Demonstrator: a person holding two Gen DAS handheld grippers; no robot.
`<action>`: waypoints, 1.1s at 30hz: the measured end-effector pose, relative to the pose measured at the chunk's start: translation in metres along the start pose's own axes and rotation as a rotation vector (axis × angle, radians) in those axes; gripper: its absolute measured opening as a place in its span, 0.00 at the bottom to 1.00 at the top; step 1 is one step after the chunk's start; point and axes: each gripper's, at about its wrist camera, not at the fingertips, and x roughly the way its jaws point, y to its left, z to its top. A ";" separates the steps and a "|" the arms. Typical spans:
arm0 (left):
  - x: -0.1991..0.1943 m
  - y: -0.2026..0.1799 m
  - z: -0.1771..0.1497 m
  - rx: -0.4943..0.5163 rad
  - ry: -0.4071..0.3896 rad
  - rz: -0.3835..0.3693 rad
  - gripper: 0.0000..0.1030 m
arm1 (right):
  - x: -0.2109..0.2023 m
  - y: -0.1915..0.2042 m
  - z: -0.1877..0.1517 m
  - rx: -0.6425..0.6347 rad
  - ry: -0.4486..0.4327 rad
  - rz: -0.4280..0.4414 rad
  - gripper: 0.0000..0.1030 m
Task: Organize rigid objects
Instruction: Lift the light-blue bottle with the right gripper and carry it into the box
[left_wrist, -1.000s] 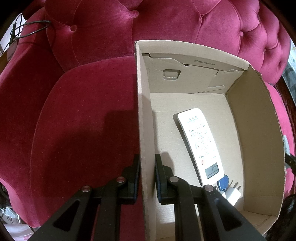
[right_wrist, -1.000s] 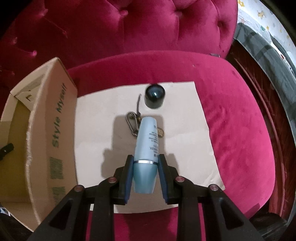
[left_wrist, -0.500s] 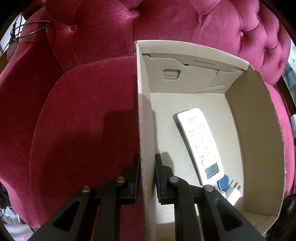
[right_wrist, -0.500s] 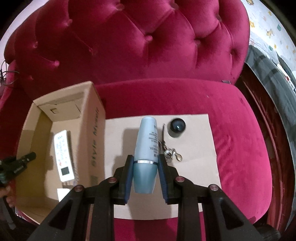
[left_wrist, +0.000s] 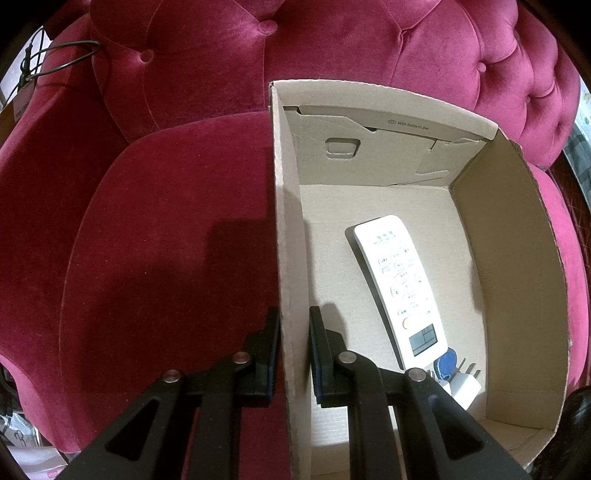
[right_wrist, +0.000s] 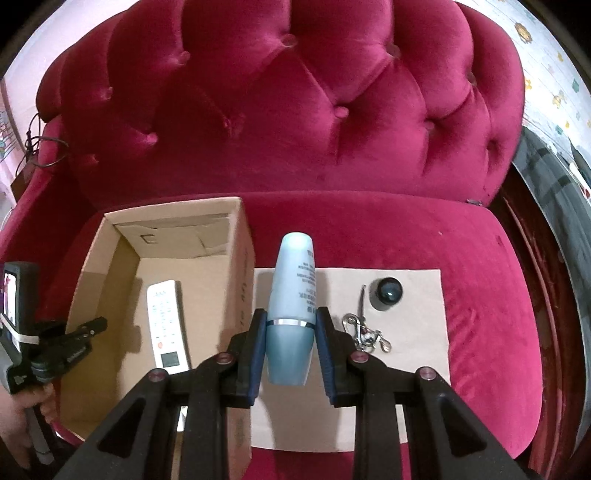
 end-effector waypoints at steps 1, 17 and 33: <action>0.000 0.000 0.000 0.000 0.000 0.000 0.15 | 0.000 0.003 0.001 -0.005 -0.002 0.004 0.26; 0.000 0.000 0.000 0.000 0.000 0.000 0.15 | 0.015 0.060 0.008 -0.096 0.013 0.076 0.26; 0.000 -0.001 -0.001 -0.002 0.001 -0.003 0.15 | 0.064 0.101 -0.001 -0.159 0.111 0.086 0.26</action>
